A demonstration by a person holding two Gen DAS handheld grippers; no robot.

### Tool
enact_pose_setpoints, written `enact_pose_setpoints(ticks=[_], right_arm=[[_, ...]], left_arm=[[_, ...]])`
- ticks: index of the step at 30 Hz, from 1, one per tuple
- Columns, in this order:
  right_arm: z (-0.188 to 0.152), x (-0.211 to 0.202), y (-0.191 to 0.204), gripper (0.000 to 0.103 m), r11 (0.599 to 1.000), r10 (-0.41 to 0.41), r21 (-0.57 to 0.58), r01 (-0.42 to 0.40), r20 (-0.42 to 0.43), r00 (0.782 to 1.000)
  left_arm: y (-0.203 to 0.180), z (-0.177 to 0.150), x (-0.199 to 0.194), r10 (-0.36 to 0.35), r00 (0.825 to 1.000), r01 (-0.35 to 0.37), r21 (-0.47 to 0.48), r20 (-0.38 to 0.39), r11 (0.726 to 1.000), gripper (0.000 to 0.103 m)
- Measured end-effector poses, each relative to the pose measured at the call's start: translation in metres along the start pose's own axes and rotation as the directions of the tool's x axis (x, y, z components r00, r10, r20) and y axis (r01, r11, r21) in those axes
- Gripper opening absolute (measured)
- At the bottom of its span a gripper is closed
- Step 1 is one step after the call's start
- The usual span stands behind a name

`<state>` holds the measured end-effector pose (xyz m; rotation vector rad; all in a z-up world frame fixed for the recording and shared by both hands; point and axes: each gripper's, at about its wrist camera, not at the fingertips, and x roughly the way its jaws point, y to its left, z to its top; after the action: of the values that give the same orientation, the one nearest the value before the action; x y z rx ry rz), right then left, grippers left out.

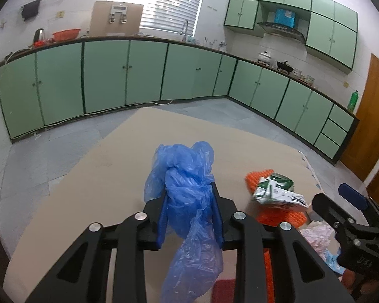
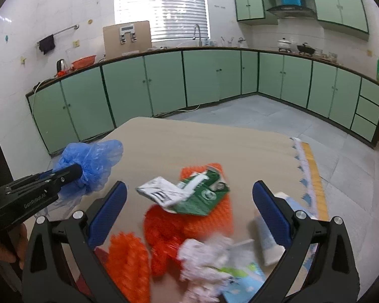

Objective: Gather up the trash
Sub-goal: 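Grasp the white-green milk carton with the right gripper, then carry the blue bag and carton over the bin and open both grippers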

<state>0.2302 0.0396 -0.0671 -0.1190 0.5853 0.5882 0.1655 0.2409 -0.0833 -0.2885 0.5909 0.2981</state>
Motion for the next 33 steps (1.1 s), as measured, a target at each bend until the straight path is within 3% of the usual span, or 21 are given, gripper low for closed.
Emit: enact_pose_setpoints(ticks=[13, 16, 20, 22, 33], right_arm=[[0.005, 0.046, 0.025, 0.097, 0.996, -0.062, -0.071, 0.054, -0.126, 0.99], [0.005, 0.054, 0.028, 0.079, 0.993, -0.072, -0.103, 0.055, -0.168, 0.983], [0.004, 0.059, 0.026, 0.074, 0.995, -0.049, -0.092, 0.031, -0.202, 0.978], [0.004, 0.058, 0.026, 0.061, 0.996, -0.032, -0.092, 0.013, -0.21, 0.977], [0.014, 0.03, 0.015, 0.059, 0.998, 0.033, -0.056, -0.042, -0.144, 0.989]], left_arm=[[0.013, -0.001, 0.008, 0.01, 1.0, -0.01, -0.023, -0.016, 1.0, 0.029], [0.01, 0.001, 0.01, 0.013, 1.0, -0.013, -0.027, -0.02, 1.0, 0.029], [0.005, 0.003, 0.011, 0.013, 1.0, -0.014, -0.03, -0.024, 0.999, 0.029], [0.003, 0.002, 0.012, 0.012, 1.0, -0.013, -0.028, -0.025, 1.0, 0.029], [0.002, 0.003, 0.007, -0.009, 1.0, 0.009, -0.005, -0.004, 1.0, 0.029]])
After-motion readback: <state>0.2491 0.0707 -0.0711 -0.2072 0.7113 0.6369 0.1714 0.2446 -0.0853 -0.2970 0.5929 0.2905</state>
